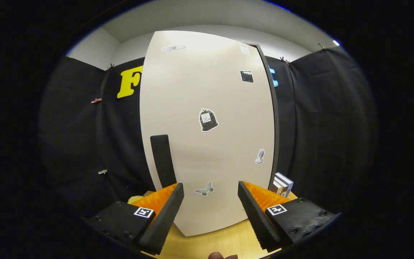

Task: Open the shoe cabinet door, grab the shoes and put them into the shoe cabinet, then close the shoe cabinet door.

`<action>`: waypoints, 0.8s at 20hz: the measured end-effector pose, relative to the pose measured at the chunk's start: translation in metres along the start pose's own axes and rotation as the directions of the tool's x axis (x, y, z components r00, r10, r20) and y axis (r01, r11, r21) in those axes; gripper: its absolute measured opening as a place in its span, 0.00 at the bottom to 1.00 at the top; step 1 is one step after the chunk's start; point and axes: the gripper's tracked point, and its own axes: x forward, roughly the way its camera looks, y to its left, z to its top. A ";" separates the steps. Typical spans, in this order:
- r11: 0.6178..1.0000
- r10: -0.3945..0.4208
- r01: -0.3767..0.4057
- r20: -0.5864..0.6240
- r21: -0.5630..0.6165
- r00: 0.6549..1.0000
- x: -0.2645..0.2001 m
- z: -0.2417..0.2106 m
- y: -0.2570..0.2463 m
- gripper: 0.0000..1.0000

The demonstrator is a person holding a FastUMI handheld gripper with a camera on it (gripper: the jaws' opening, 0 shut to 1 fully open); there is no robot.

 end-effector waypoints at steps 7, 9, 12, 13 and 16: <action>1.000 -0.002 0.002 0.023 -0.013 1.000 -0.007 0.008 -0.003 0.98; 1.000 -0.005 0.005 0.030 -0.022 1.000 -0.007 0.010 -0.005 0.98; 1.000 -0.006 0.007 0.033 -0.023 0.999 -0.010 0.011 -0.005 0.98; 1.000 -0.006 0.007 0.032 -0.021 0.999 -0.012 0.011 -0.005 0.98; 1.000 -0.005 0.005 0.032 -0.023 0.999 -0.016 0.013 -0.006 0.98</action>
